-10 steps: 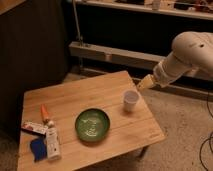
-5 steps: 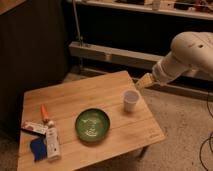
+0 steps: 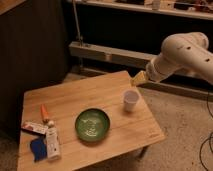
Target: Place the ceramic cup in the ceramic bowl
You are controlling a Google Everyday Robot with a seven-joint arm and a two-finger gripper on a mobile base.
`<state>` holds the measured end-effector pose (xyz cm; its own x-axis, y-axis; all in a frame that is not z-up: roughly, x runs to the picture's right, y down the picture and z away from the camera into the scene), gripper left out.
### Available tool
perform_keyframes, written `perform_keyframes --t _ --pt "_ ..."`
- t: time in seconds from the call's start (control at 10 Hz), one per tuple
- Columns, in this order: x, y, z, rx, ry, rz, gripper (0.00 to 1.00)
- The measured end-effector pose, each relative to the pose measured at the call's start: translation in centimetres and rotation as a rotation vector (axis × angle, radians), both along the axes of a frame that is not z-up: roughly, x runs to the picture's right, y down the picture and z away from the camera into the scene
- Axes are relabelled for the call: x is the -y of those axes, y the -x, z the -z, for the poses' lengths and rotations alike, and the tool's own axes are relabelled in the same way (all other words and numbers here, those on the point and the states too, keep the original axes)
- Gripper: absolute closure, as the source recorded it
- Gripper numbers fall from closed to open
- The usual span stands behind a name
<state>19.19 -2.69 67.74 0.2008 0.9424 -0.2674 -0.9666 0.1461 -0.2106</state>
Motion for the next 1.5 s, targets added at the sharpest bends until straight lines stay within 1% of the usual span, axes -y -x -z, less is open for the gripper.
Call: perform_keyframes --t 0.1,0.3,0.4,0.5,0.6,0.7,0.8,1.0,1.2,1.4,1.5 --pt "-0.4 -0.3 -0.7 -0.010 -0.002 -0.003 0.26" --pt "-1.1 -2.5 -3.7 -0.047 0.001 -0.015 0.26" --pt "-1.5 -3.2 -6.0 -0.059 0.011 -0.025 0.26" --pt "-1.6 -4.1 -9.0 -0.076 0.023 -0.032 0.26" --pt "-1.4 -4.6 -10.8 -0.087 0.031 -0.038 0.26" --pt "-1.4 -5.0 -12.9 -0.094 0.044 -0.052 0.26" --pt "-1.5 -5.6 -14.6 -0.104 0.057 -0.069 0.26" --pt "-1.8 -5.2 -15.3 -0.092 0.078 -0.093 0.26" --pt "-1.3 -5.0 -14.9 -0.076 0.092 -0.104 0.26" --pt "-0.8 -4.7 -14.1 -0.068 0.101 -0.098 0.26" --pt "-1.0 -4.5 -14.1 -0.066 0.107 -0.094 0.26"
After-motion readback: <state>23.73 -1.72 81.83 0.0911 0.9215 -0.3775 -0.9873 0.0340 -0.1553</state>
